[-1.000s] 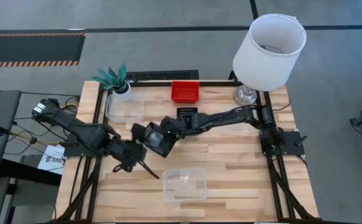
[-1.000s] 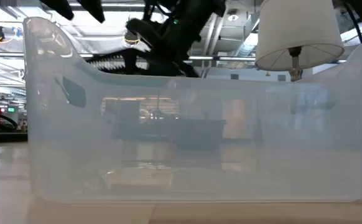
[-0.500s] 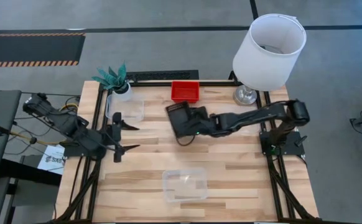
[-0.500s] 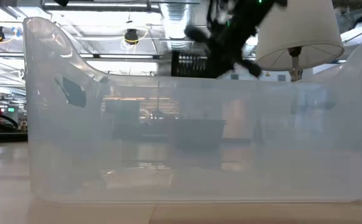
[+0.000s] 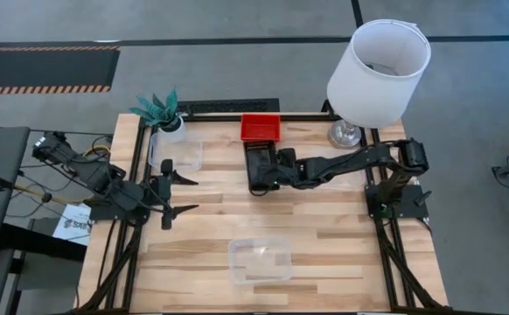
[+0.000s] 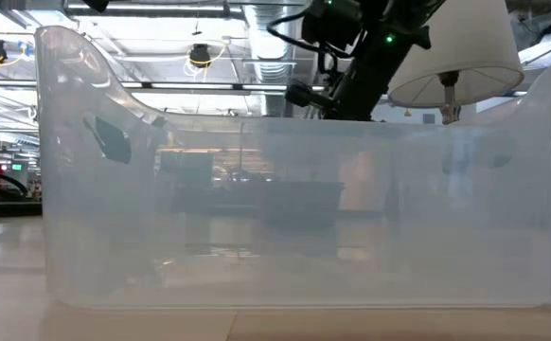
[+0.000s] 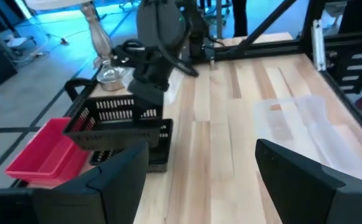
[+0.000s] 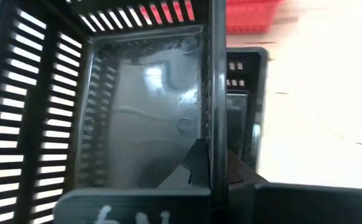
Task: Stack baskets by color
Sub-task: Stack the bottom black bin on top of the top black bins
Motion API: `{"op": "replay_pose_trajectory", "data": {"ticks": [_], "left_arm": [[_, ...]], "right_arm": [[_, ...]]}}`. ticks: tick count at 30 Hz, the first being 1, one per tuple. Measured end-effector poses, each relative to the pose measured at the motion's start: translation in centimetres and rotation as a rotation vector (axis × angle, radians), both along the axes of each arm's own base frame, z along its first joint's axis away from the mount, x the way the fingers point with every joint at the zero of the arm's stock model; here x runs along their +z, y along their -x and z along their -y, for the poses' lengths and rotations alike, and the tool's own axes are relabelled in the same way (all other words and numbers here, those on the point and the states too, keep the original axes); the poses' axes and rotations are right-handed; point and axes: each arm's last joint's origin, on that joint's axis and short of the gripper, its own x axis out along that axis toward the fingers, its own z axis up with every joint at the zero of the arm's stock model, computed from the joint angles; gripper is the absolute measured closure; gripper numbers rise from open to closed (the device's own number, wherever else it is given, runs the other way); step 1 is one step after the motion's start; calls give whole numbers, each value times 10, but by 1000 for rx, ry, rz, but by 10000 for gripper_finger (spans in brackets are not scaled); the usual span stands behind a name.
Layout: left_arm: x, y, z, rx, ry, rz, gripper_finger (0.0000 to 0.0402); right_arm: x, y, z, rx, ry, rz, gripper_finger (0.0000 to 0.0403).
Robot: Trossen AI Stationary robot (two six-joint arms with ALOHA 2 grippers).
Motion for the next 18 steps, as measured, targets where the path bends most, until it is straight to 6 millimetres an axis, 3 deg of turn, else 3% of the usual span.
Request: {"op": "replay_pose_trajectory", "data": {"ticks": [6, 13, 18], "left_arm": [[-1, -1, 1, -6, -2, -9, 118], [-1, -1, 1, 0, 14, -6, 118], [-2, -1, 1, 2, 19, -12, 118]], "right_arm": [[-2, 3, -3, -26, 2, -20, 401], [-31, -7, -9, -42, -29, -50, 400], [-37, -9, -8, -56, -22, -52, 399]]}}
